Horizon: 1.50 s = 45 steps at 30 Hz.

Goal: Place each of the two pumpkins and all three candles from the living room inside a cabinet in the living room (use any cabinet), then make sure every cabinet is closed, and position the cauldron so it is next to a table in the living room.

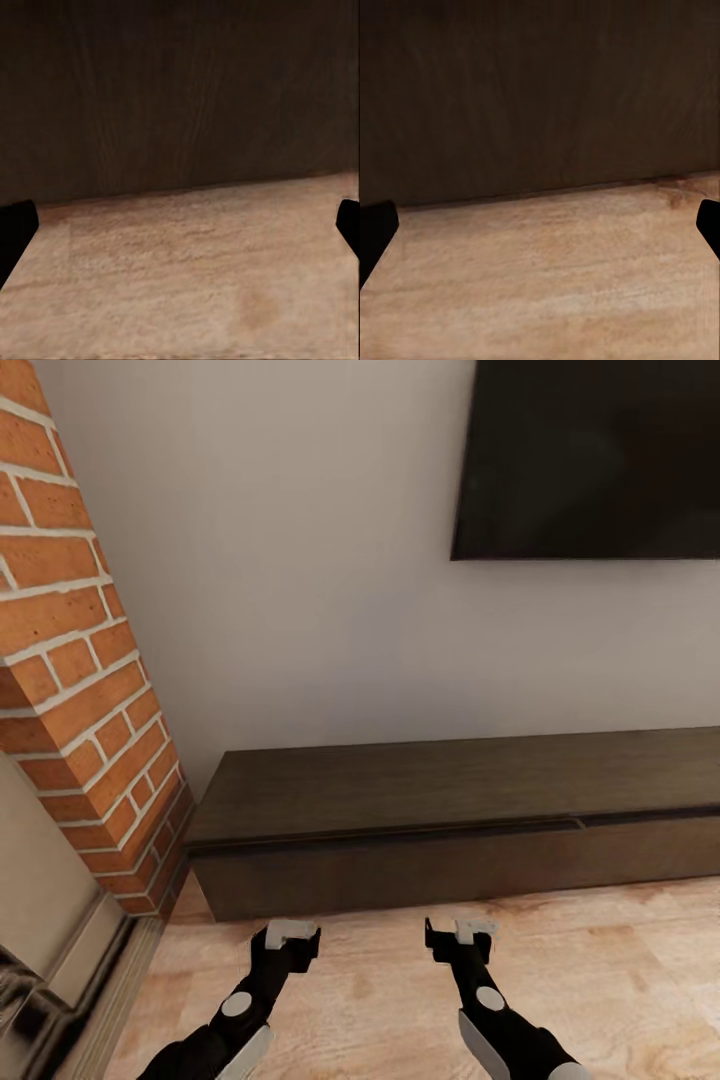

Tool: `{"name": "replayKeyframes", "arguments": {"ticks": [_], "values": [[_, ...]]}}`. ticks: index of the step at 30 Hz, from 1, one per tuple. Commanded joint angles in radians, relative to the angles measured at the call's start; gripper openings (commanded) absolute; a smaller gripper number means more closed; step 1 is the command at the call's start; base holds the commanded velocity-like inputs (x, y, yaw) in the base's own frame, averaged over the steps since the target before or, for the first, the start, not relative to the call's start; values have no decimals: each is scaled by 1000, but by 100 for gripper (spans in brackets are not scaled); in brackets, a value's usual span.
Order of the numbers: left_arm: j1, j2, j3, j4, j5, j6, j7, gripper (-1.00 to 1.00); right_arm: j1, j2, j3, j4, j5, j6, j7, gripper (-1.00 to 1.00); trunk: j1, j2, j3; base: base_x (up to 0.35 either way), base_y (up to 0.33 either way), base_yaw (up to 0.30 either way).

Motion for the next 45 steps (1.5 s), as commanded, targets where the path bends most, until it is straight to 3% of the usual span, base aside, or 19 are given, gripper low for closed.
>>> {"name": "replayKeyframes", "arguments": {"ticks": [1, 3, 4, 5, 6, 8, 10, 14, 21, 28, 32, 45], "values": [[10, 9, -5, -67, 13, 92, 10, 100, 5, -1, 1, -46, -9, 45, -8, 100, 0, 0, -1, -4, 0, 0], [22, 13, -3, -120, 15, 176, 11, 100, 15, -2, -3, -110, -8, 117, -10, 100, 0, 0, -1, -3, 0, 0], [22, 13, -3, -120, 15, 176, 11, 100, 15, -2, -3, -110, -8, 117, -10, 100, 0, 0, -1, -3, 0, 0], [30, 16, -2, -166, 16, 249, 12, 100, 41, -3, -17, -215, -7, 235, -17, 100, 0, 0, -1, -2, 0, 0], [33, 17, -1, -183, 17, 280, 13, 100, 59, -4, -30, -276, -6, 303, -27, 100, 0, 0, -1, -1, 0, 0], [40, 20, 1, -229, 19, 364, 14, 100, 143, -5, -111, -507, -4, 564, -87, 100, 0, 0, -1, 0, 0, 0], [43, 21, 1, -254, 19, 394, 14, 100, 186, -6, -177, -629, -3, 700, -114, 100, 0, 0, -1, 0, 0, 0], [45, 22, 13, -278, 22, 428, 17, 100, 221, -7, -248, -740, -3, 820, -133, 100, 0, 0, -1, 0, 0, 0], [46, 21, 54, -287, 24, 461, 36, 100, 233, -30, -271, -782, 0, 894, -140, 100, -3, 1, 22, 0, 0, 0], [46, 20, 75, -285, 24, 484, 41, 100, 234, -34, -273, -786, -4, 909, -140, 100, -6, 3, 49, 0, 0, 0], [46, 20, 116, -282, 24, 518, 41, 100, 234, -34, -273, -786, -6, 910, -140, 100, -8, 4, 65, 0, 0, 0], [45, 17, 128, -276, 22, 531, 39, 100, 234, -32, -266, -784, -5, 912, -140, 100, -14, 7, 116, -141, 0, 0]]}}
